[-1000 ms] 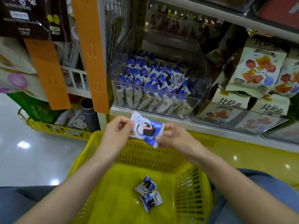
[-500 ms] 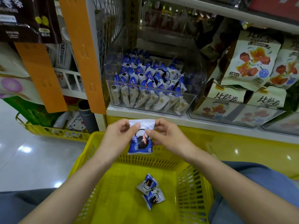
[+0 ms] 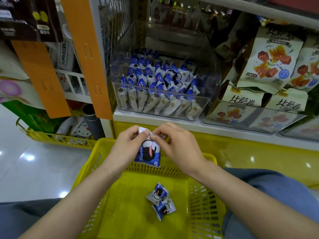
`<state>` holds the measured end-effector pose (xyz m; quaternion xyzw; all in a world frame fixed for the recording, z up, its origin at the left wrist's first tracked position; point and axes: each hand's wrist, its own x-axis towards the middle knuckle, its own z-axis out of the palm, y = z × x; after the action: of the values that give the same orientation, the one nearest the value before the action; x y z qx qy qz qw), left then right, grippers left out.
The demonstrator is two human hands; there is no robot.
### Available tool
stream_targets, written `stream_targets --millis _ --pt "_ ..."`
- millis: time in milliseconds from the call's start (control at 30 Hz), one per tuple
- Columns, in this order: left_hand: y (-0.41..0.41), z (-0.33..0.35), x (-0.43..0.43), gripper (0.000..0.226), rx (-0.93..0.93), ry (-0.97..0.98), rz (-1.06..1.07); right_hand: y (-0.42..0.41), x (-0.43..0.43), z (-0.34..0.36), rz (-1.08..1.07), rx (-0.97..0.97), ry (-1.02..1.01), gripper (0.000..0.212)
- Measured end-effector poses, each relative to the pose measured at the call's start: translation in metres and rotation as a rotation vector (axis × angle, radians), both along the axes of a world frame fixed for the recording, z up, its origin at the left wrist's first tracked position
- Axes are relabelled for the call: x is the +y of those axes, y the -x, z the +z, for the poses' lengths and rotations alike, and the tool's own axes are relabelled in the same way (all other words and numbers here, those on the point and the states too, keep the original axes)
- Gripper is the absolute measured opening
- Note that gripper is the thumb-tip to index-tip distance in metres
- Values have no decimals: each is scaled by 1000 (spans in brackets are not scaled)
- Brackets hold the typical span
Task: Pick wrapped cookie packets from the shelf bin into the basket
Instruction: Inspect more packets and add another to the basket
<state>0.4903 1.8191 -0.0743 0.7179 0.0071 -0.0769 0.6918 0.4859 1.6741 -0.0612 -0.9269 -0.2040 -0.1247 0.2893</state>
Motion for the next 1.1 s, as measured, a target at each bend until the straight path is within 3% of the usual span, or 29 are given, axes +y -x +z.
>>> stream_targets --millis 67,133,200,267,300,433,500,600,667,767,833,900,967,1100 --pt "-3 -3 0 13 -41 -53 44 -3 -1 2 -52 -1 -65 10" --pt "-5 -7 2 3 -136 -237 116 -8 -3 2 -134 20 -174 9" --pt "-4 -10 5 4 -239 -397 137 -13 -6 3 -209 40 -287 8" --pt "-5 -12 6 8 -241 -440 95 -14 -8 4 -229 39 -368 7" --pt "-6 -11 5 14 -186 -379 73 -13 -8 5 -213 22 -380 6" --pt "-7 0 1 44 211 212 7 -5 -5 1 4 -30 -270 3" --pt "-5 2 5 42 210 308 -38 -1 -3 -1 76 -64 -136 5" --pt "-4 3 7 23 136 290 31 1 -2 -2 143 -118 17 10" --pt "-4 3 6 22 109 232 97 3 2 -2 109 -9 -69 16" --pt "-4 4 6 26 88 179 111 0 7 1 -99 291 -429 23" --pt "-3 6 6 24 93 170 32 -8 4 6 -184 622 -677 23" --pt "-1 5 4 22 119 166 -62 -14 -2 9 -134 934 -865 25" --pt "0 3 3 21 74 104 -54 -14 -4 10 -81 999 -915 21" --pt "1 -4 3 28 -283 -333 61 -13 0 5 -128 906 -955 28"
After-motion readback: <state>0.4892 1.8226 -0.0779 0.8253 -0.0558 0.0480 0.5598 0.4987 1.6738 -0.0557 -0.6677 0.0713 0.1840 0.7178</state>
